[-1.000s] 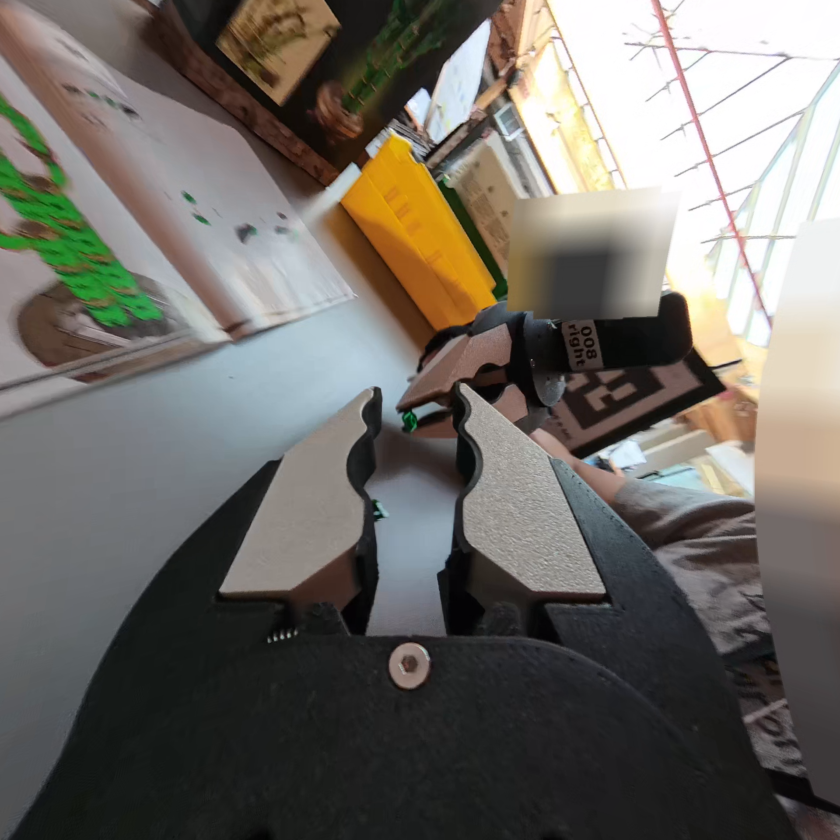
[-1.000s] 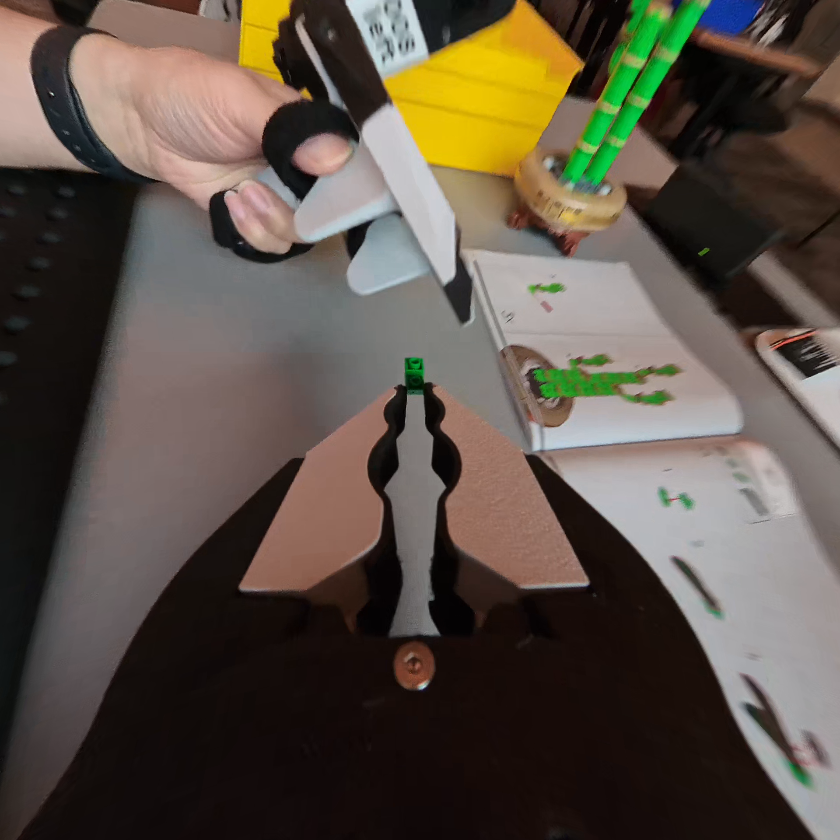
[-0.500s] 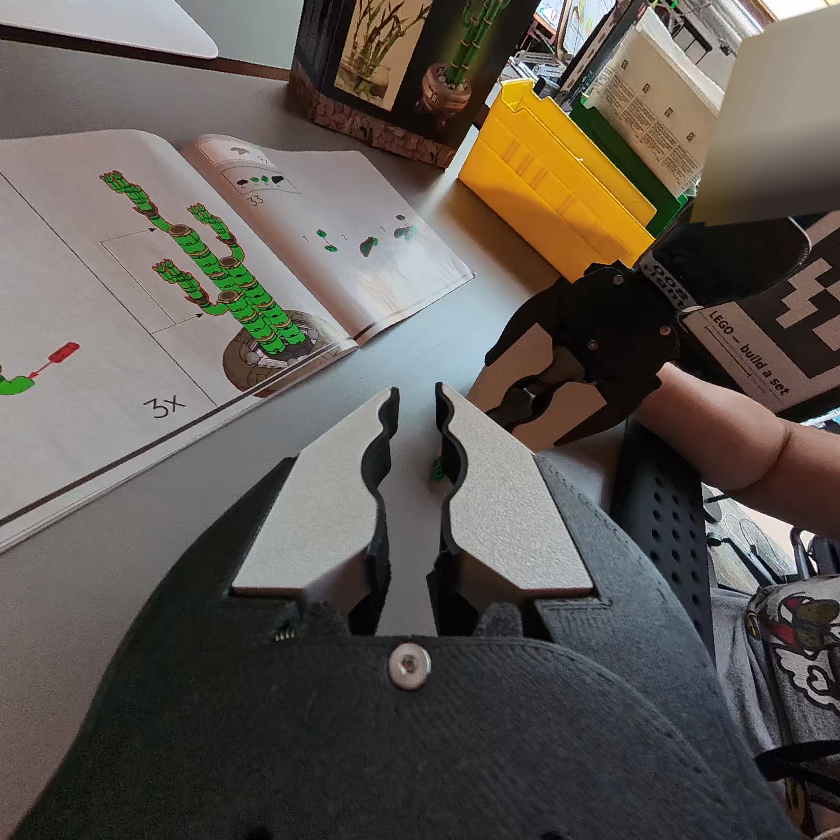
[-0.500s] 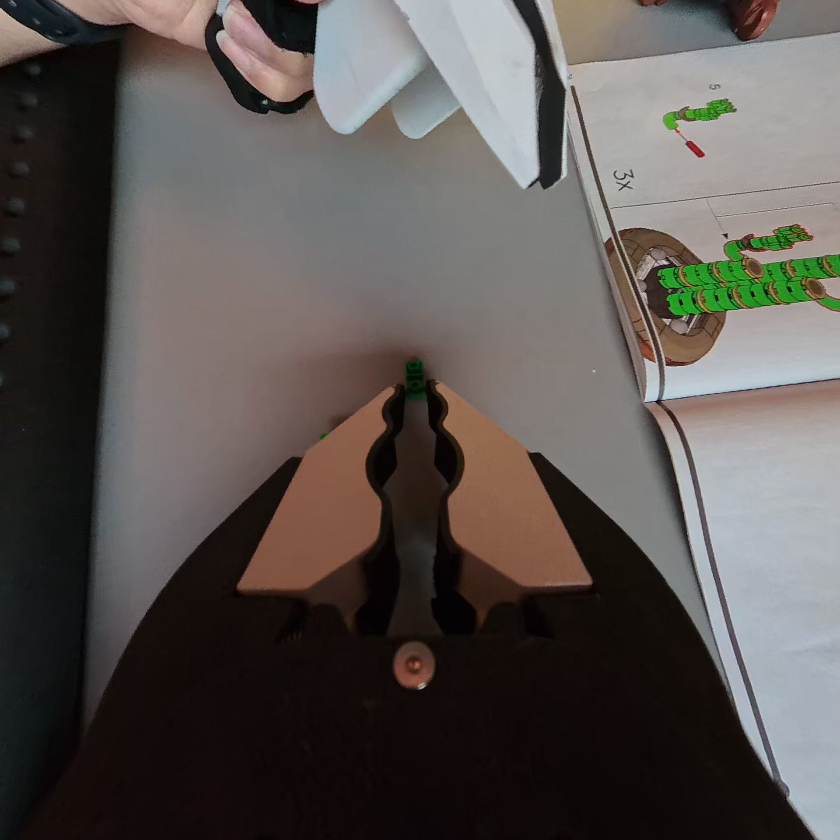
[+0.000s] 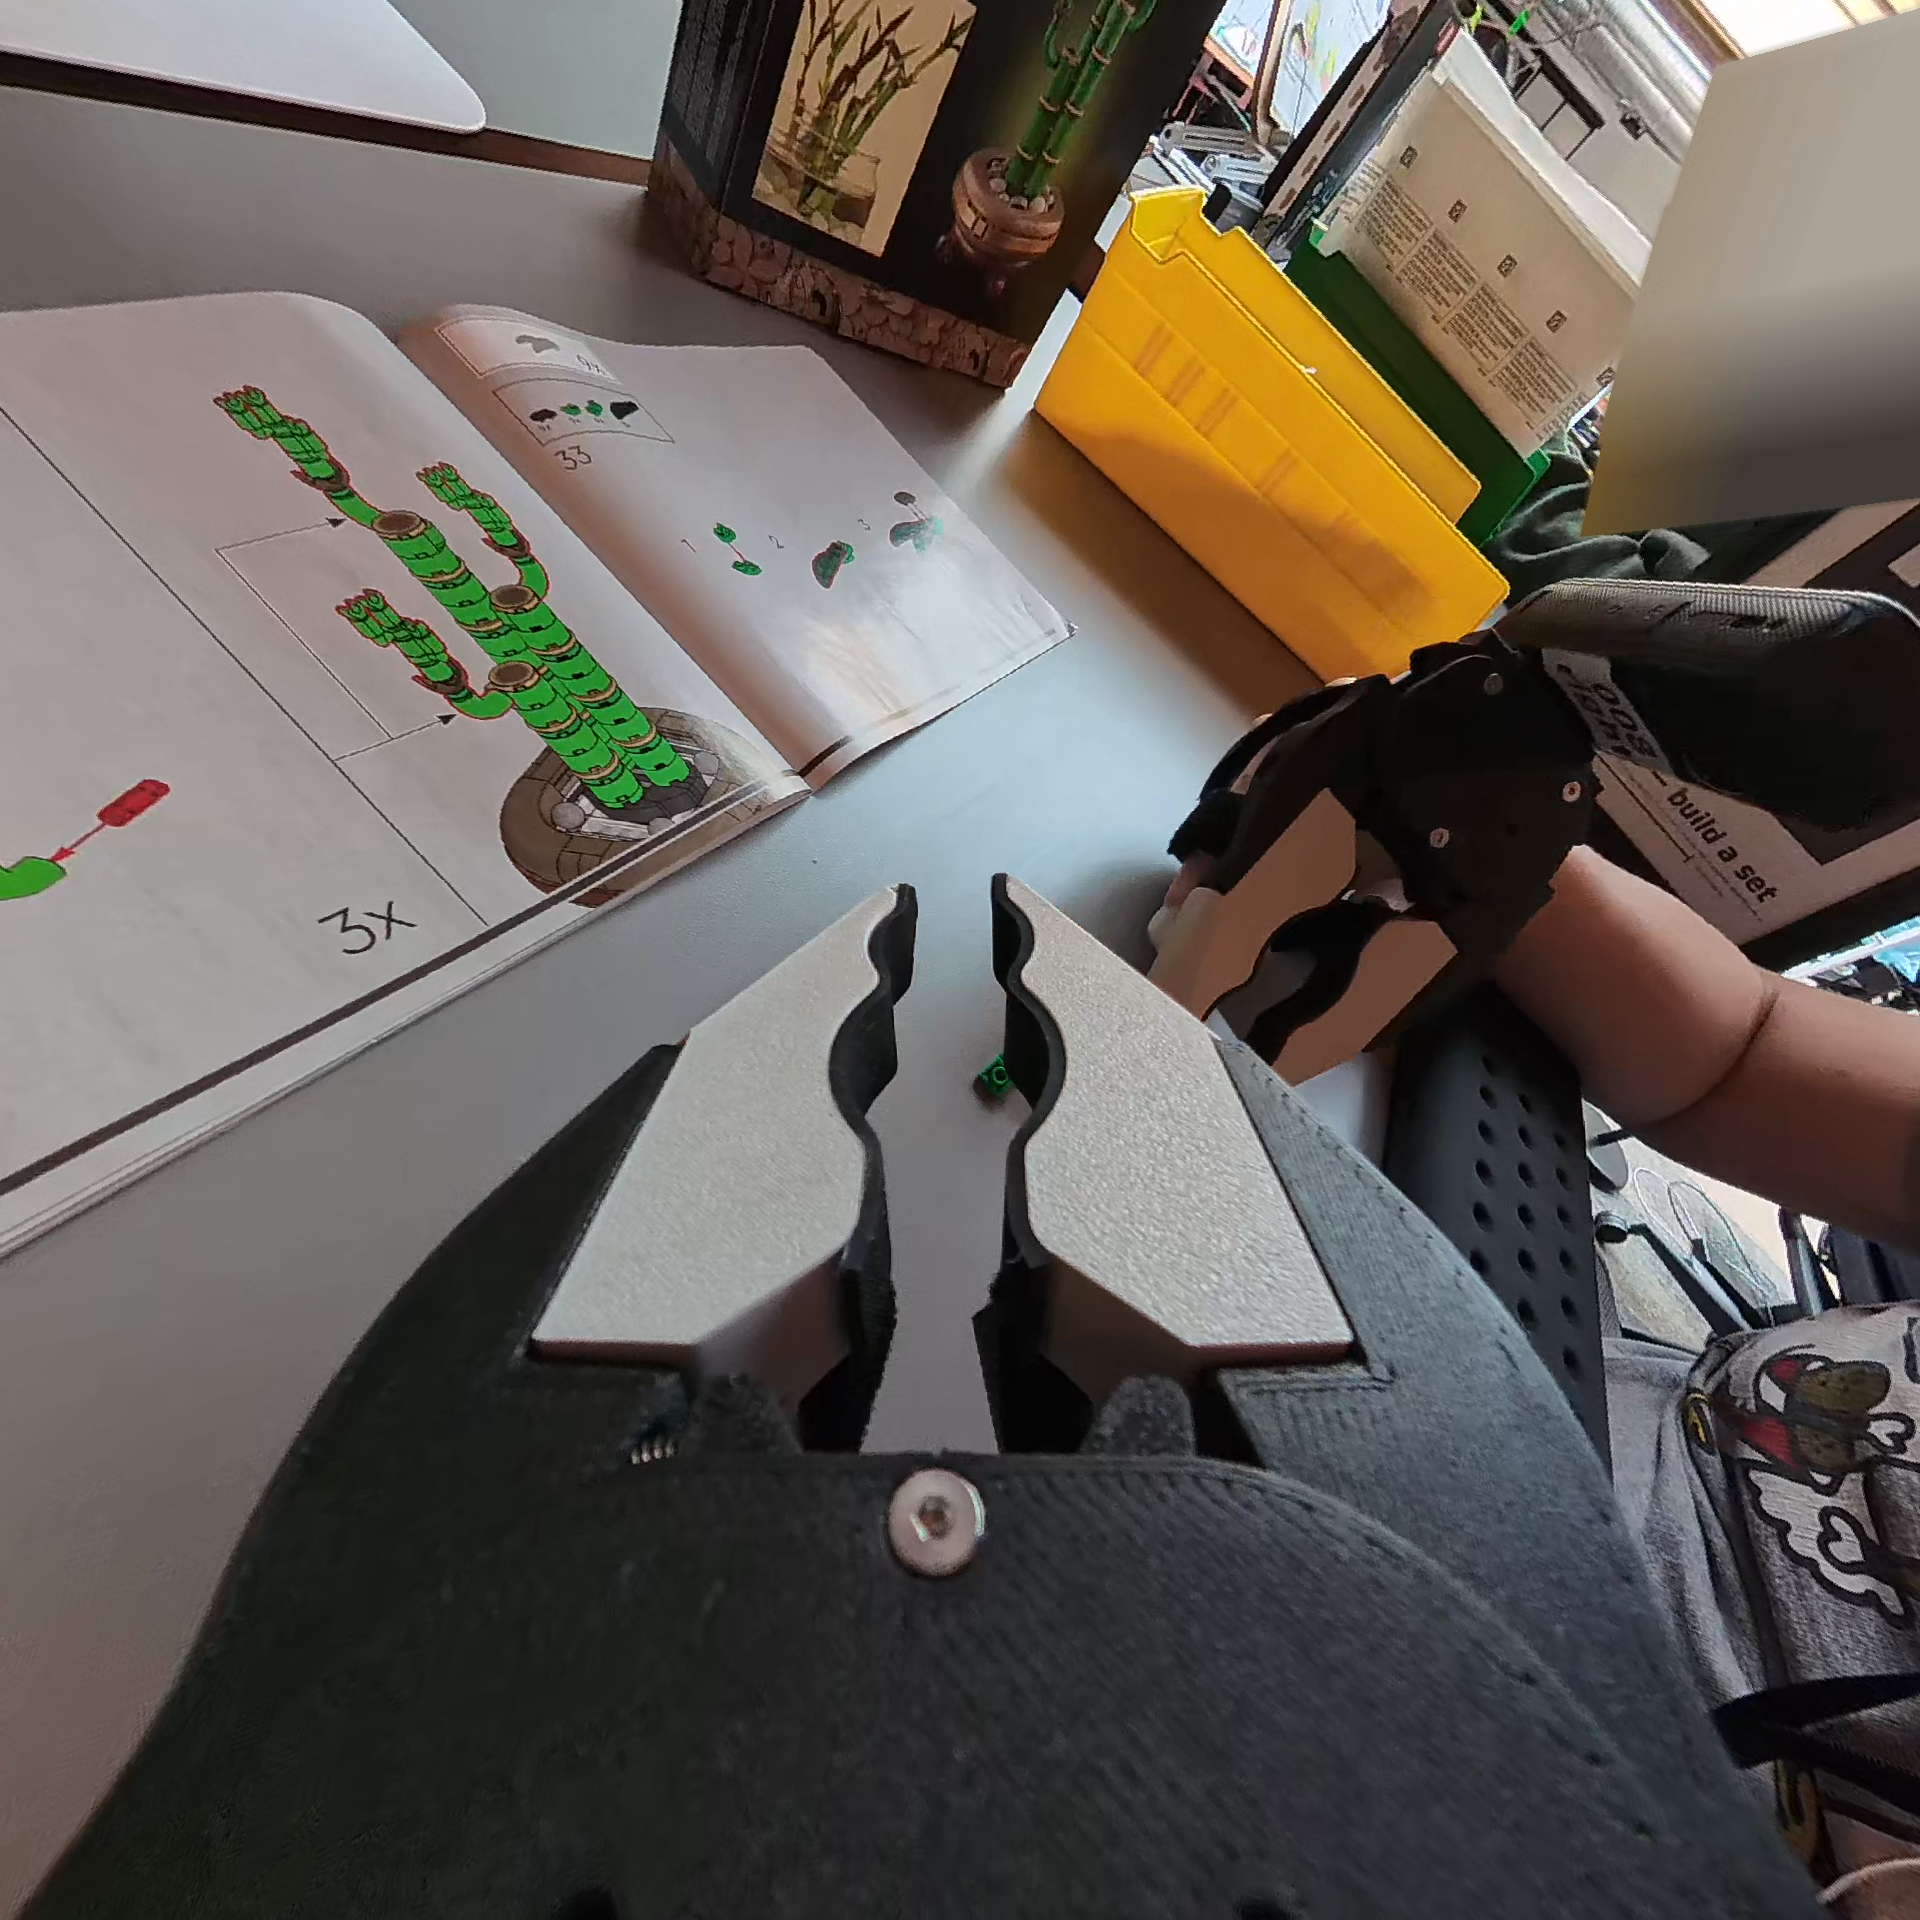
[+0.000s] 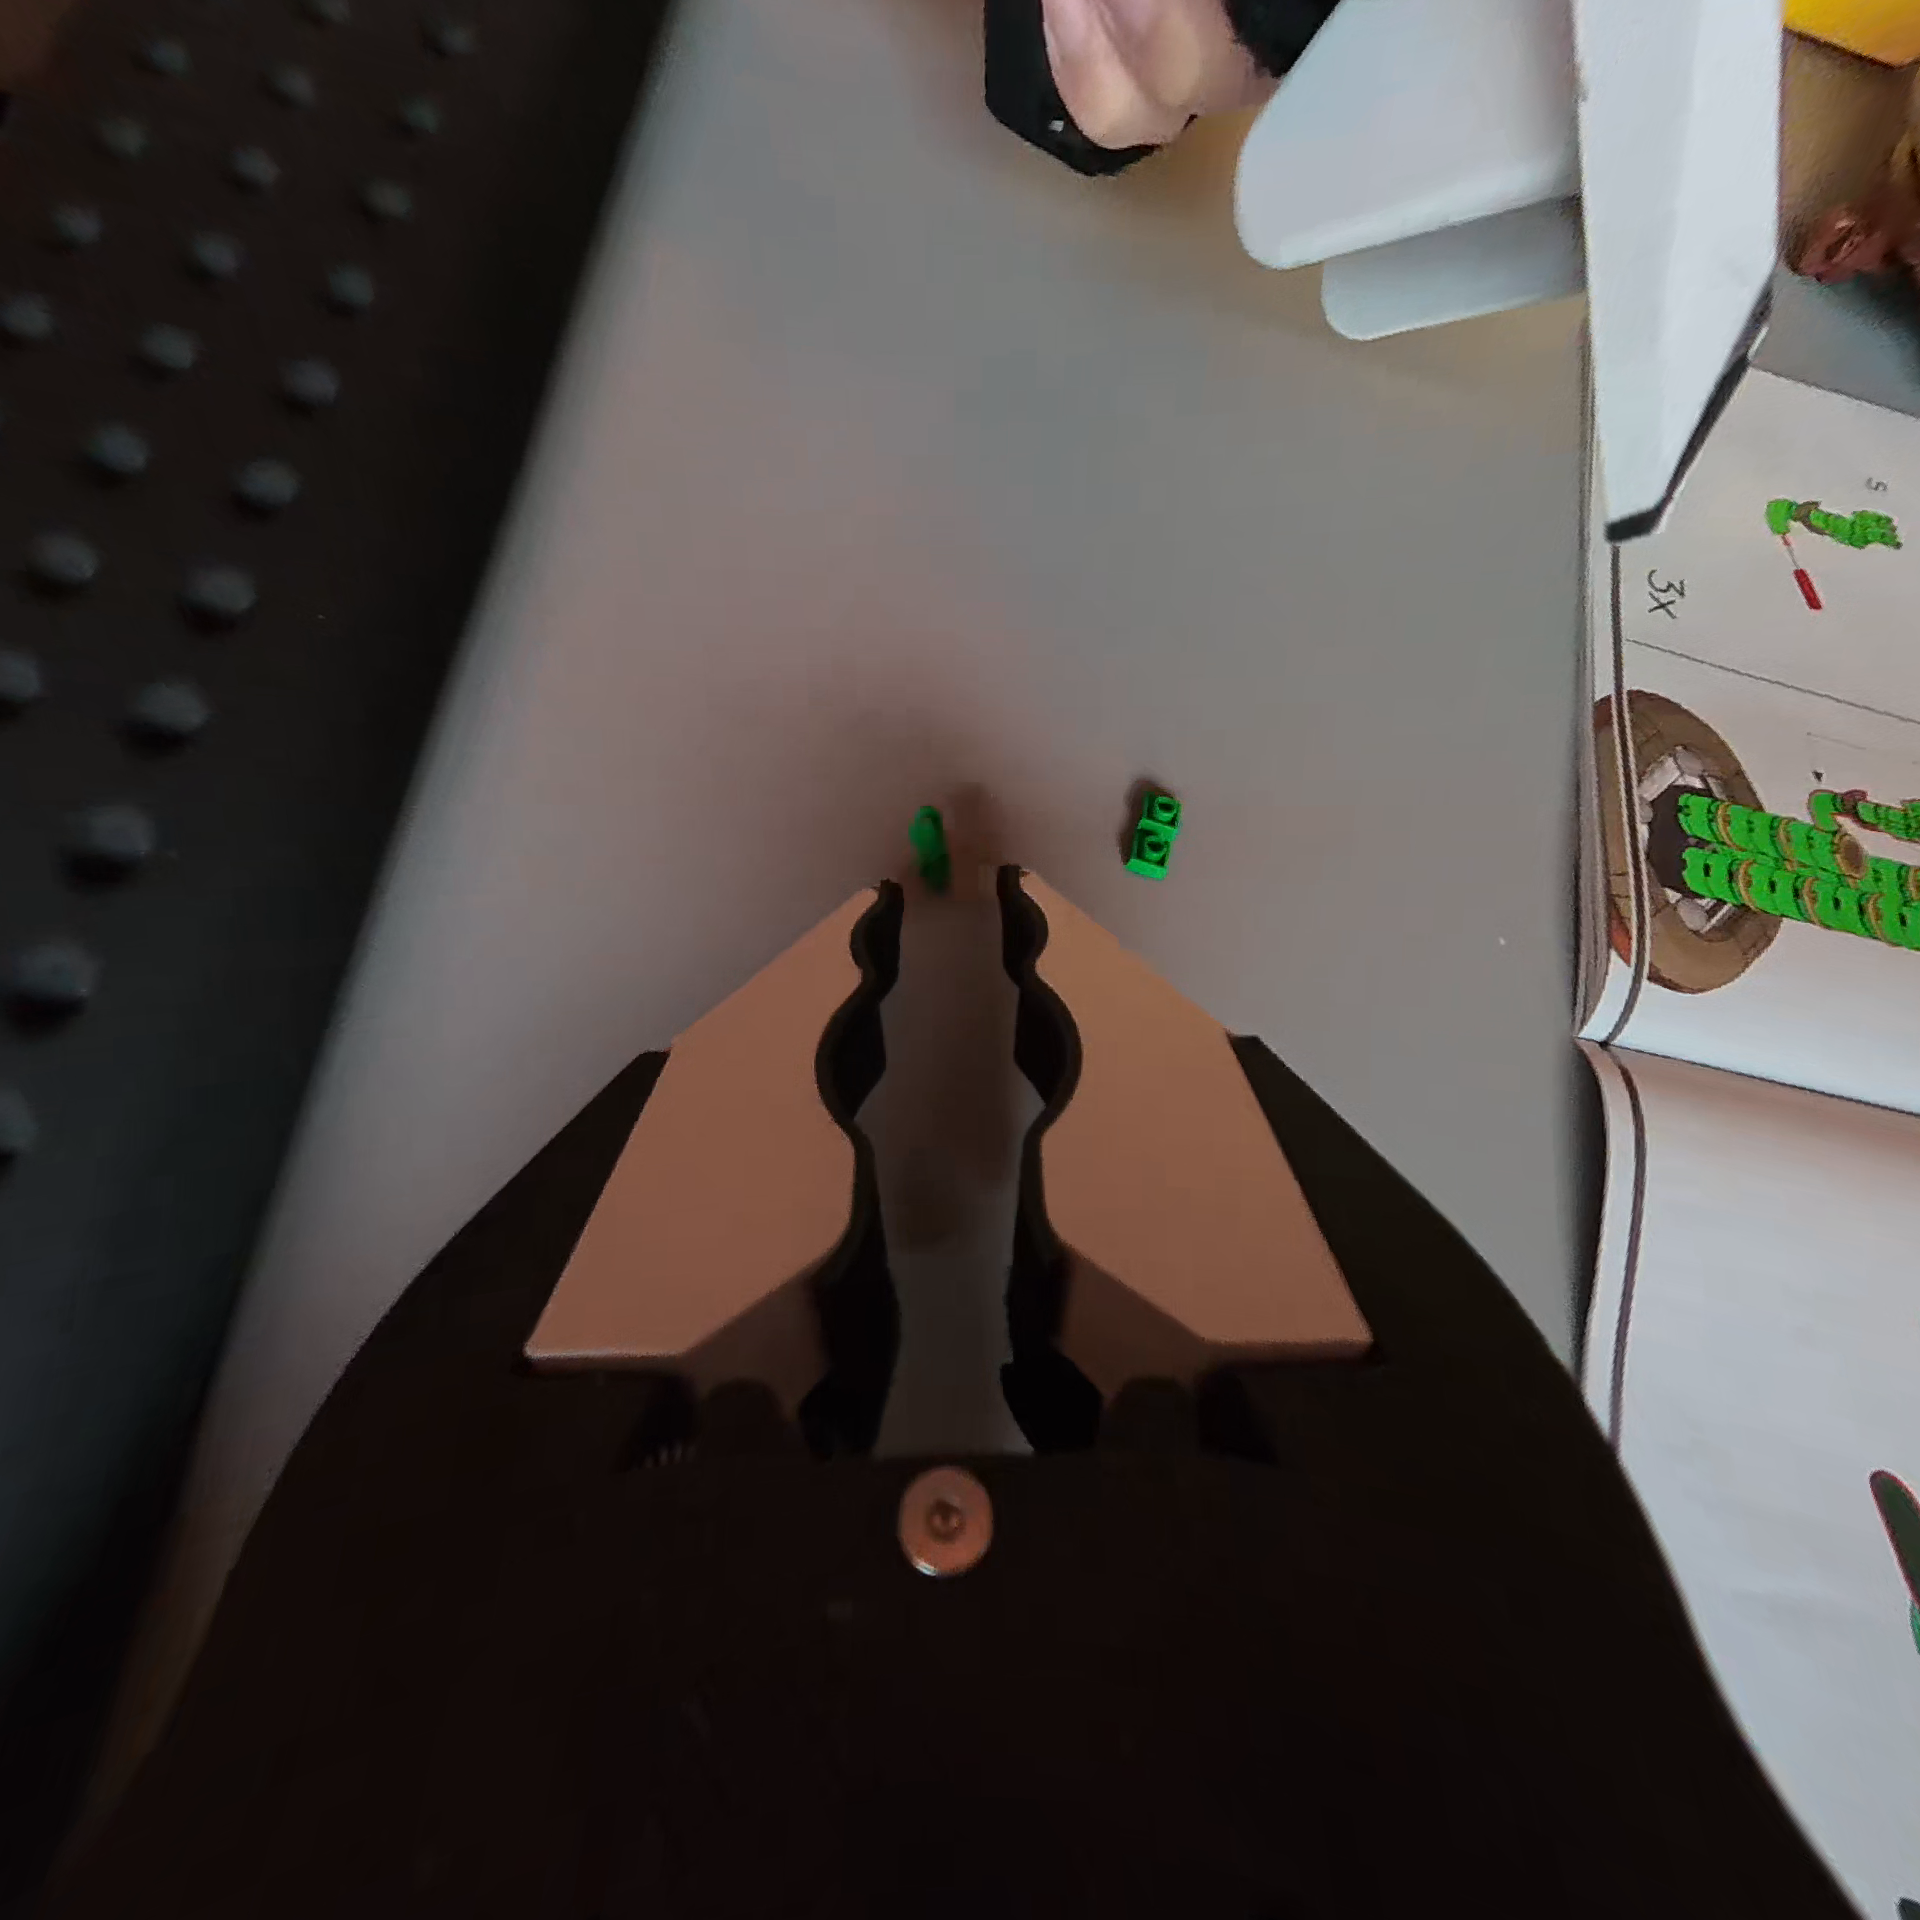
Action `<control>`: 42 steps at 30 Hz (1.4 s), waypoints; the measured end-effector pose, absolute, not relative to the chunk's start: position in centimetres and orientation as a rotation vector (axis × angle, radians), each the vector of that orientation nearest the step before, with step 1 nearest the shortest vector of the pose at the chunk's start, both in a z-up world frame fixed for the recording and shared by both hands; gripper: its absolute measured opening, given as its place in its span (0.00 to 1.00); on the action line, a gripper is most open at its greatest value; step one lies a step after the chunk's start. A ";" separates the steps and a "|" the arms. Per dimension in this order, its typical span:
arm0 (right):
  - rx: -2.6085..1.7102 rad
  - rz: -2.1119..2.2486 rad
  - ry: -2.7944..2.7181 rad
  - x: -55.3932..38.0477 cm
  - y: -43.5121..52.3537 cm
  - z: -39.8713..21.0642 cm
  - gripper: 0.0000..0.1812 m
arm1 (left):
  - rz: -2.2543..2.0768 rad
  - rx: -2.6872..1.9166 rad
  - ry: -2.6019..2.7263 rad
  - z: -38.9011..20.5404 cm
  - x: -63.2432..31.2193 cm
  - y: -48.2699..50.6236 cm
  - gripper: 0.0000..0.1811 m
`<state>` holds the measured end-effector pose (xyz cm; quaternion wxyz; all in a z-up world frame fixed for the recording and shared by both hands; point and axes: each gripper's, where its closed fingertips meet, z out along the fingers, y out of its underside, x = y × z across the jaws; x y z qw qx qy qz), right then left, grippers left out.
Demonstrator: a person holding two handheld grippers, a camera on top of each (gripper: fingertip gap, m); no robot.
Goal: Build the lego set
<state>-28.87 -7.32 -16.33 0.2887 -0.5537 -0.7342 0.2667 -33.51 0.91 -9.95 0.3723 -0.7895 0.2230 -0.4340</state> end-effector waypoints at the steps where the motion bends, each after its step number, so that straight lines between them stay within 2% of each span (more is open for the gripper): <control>1: -1.478 0.722 -1.960 -28.9 -7.3 -16.3 0.10 | -1.114 -2.025 0.575 -10.0 -33.4 0.8 0.07; 20: -1.471 0.846 -1.978 -30.1 -9.7 -16.4 0.12 | -1.108 -2.049 0.633 -10.7 -32.8 0.2 0.07; 23: -1.452 0.831 -2.006 -30.0 -10.0 -16.5 0.04 | -1.113 -2.045 0.637 -10.6 -32.7 0.2 0.06; 29: -1.535 0.836 -1.792 -29.8 -7.2 -14.4 0.03 | -1.260 -1.944 0.670 -8.8 -31.7 -1.0 0.06; 34: -1.716 1.371 -1.108 -28.9 -2.3 -8.1 0.03 | -1.353 -1.703 0.803 -5.7 -29.5 -3.5 0.15; 42: -1.617 2.208 -0.506 -29.6 -2.5 -3.2 0.02 | -0.378 -1.375 1.001 -3.8 -28.9 -3.5 0.22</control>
